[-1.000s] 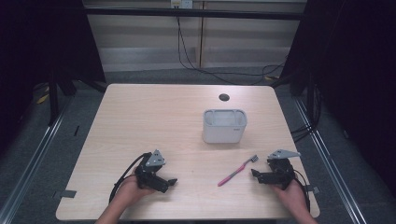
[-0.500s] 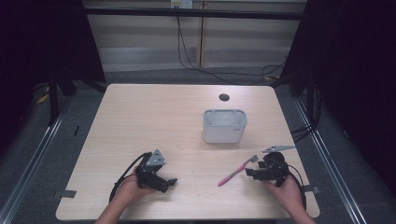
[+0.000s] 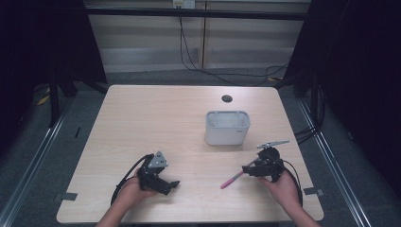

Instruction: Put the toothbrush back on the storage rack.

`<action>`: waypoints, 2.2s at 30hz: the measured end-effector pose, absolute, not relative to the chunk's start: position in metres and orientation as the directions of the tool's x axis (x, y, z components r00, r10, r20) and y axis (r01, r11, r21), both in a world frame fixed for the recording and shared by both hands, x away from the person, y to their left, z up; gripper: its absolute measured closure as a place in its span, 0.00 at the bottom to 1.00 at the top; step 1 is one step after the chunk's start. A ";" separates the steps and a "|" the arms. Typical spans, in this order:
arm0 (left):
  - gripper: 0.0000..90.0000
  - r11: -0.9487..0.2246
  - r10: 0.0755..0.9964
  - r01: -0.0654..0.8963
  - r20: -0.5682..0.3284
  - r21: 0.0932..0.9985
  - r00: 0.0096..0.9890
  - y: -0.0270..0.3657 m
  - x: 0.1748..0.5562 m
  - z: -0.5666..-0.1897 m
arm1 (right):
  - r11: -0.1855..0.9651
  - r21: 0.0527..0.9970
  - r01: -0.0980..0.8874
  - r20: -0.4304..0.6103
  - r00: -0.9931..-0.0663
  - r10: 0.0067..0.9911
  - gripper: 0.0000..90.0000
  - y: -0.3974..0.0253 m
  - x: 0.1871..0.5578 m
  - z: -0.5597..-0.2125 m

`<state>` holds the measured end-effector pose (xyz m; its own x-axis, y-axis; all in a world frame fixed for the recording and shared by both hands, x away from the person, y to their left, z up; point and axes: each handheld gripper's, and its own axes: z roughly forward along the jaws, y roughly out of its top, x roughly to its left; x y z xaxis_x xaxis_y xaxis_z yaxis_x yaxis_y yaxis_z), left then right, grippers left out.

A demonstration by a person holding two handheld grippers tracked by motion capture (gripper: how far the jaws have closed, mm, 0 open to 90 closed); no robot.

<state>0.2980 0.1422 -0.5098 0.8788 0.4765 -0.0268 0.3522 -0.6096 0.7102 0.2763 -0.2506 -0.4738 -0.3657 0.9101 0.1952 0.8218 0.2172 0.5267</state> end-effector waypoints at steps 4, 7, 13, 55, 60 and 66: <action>0.05 -0.609 0.476 0.352 -0.027 0.710 0.879 0.142 0.298 -0.510 | 0.186 0.509 0.840 0.217 -0.335 0.917 0.43 -0.248 0.280 -0.476; 0.05 -0.610 0.476 0.352 -0.027 0.710 0.879 0.142 0.298 -0.510 | 0.184 0.506 0.843 0.218 -0.331 0.918 0.43 -0.246 0.282 -0.478; 0.05 -0.613 0.474 0.350 -0.024 0.708 0.880 0.142 0.298 -0.510 | 0.184 0.499 0.847 0.190 -0.314 0.930 0.44 -0.242 0.287 -0.479; 0.05 -0.613 0.474 0.350 -0.024 0.709 0.880 0.142 0.298 -0.510 | 0.369 0.366 0.854 0.122 -0.438 0.891 0.92 -0.222 0.300 -0.472; 0.05 -0.612 0.475 0.350 -0.024 0.709 0.880 0.142 0.298 -0.510 | 0.367 0.358 0.858 0.123 -0.433 0.893 0.90 -0.221 0.300 -0.474; 0.05 -0.612 0.478 0.352 -0.023 0.709 0.878 0.142 0.298 -0.510 | 0.366 0.340 0.866 0.108 -0.423 0.900 0.83 -0.219 0.302 -0.473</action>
